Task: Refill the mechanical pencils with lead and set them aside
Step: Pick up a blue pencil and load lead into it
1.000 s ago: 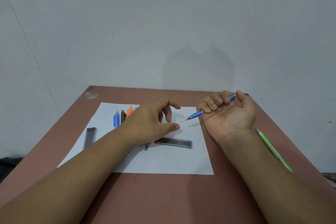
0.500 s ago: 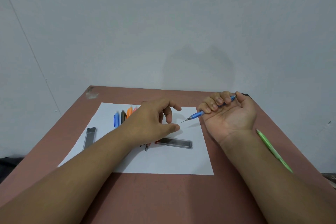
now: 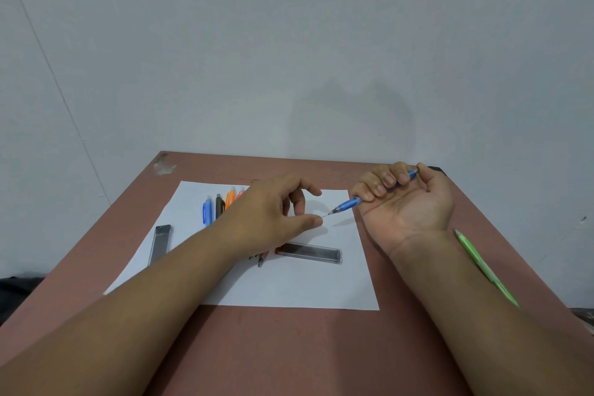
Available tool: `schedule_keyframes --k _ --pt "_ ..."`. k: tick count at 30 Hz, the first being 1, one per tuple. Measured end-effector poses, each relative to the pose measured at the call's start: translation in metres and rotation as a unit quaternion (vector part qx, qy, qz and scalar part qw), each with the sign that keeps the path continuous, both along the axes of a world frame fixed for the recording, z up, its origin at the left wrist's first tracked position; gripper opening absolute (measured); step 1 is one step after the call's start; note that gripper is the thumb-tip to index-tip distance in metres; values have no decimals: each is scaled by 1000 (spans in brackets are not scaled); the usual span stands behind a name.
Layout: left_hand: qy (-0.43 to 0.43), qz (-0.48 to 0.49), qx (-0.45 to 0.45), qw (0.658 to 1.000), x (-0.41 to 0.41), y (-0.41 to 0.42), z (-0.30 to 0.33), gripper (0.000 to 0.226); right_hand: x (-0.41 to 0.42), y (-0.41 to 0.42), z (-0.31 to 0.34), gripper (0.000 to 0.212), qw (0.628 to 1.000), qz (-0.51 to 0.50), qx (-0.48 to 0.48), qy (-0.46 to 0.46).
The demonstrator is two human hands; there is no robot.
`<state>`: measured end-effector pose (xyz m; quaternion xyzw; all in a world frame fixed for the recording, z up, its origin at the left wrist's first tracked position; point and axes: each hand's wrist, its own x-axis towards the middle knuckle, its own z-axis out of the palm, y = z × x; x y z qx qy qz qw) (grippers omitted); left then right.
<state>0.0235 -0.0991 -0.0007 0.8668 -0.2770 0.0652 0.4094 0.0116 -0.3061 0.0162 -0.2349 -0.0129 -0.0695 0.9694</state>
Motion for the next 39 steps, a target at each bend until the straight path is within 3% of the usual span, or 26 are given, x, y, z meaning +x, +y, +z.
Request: schedule_keyframes --k 14,21,25,30,35,39 --pt "-44 8 -12 999 -2 -2 2 31 -5 4 2 26 1000 22 20 -9" --pt "-43 26 -11 999 -4 -4 4 31 -7 8 6 45 998 52 9 -22" --pt "-42 33 -26 998 -6 -3 6 25 -7 14 8 30 995 77 -61 -9" --pt "-64 40 -14 997 -6 -3 6 26 -8 21 3 27 964 39 -257 51" --pt "-106 41 56 992 -10 -9 6 32 -15 17 6 21 947 -11 -307 94" --pt "-116 26 31 992 -18 -19 7 36 -25 4 19 20 938 -34 -325 113"
